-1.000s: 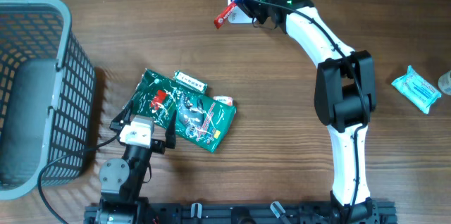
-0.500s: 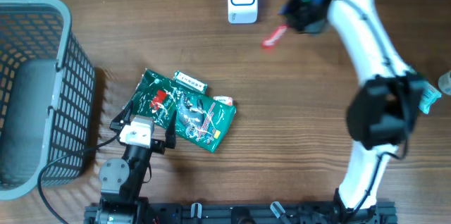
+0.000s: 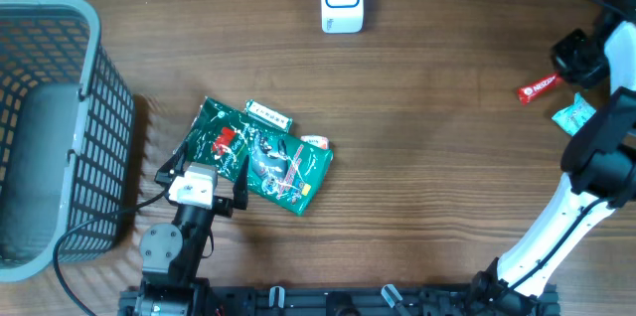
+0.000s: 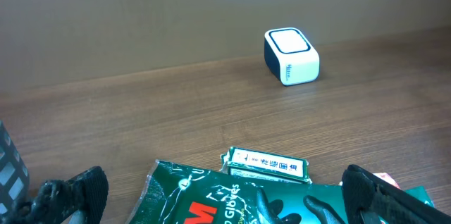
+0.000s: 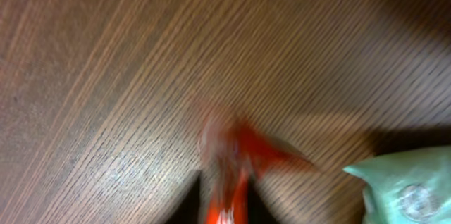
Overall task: Scan the item barcode
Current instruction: 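Move the stick right and drop it at the table's right edge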
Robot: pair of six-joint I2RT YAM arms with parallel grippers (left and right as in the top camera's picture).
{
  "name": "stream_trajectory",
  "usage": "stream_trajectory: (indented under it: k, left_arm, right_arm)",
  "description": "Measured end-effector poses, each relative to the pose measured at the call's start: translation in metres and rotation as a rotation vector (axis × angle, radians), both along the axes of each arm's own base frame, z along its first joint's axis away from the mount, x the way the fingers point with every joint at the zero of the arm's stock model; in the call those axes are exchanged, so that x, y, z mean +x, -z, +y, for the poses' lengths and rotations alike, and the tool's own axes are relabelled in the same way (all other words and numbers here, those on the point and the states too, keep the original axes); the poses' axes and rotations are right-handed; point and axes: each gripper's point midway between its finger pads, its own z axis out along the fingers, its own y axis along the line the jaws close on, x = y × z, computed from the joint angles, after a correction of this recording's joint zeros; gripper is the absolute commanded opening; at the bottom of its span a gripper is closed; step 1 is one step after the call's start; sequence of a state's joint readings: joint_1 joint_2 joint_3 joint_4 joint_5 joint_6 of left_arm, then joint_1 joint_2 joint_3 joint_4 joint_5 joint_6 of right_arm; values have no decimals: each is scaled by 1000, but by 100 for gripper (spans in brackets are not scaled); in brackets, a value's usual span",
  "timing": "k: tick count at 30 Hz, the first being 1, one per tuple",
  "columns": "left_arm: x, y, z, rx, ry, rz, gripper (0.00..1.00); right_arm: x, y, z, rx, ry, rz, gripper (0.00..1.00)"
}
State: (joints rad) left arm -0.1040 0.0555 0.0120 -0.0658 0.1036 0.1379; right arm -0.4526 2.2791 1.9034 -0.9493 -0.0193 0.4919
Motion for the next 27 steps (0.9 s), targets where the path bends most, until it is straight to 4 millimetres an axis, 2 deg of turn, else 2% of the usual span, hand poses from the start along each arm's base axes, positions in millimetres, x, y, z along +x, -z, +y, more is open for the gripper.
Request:
stream_trajectory:
  k: [4,6,8,10,11,12,15,18,22,27]
  left_arm:
    - [0,0,0,0,0,0,100]
    - [0,0,0,0,0,0,100]
    - [0,0,0,0,0,0,100]
    - [0,0,0,0,0,0,100]
    - [0,0,0,0,0,1,100]
    - [0,1,0,0,0,2,100]
    - [0,1,0,1,0,5,100]
    - [0,1,0,1,0,5,100]
    - [0,1,0,1,0,5,100]
    - [0,1,0,1,0,5,100]
  right_arm:
    - [7,-25,19,91,-73,-33,99]
    - [9,-48,33,134,-101,-61,100]
    - [7,-86,50,180,-127,-110,100]
    - [-5,-141,74,225,-162,-188,100]
    - [-15,-163,84,239,-175,-213,100]
    - [-32,-203,101,249,-200,-271,100]
    - [-83,-297,143,223,-267,-439,100]
    - [-139,-348,175,196,-309,-538,100]
    - [-184,-374,194,163,-327,-599,100]
    - [-230,-406,213,68,-385,-727,100]
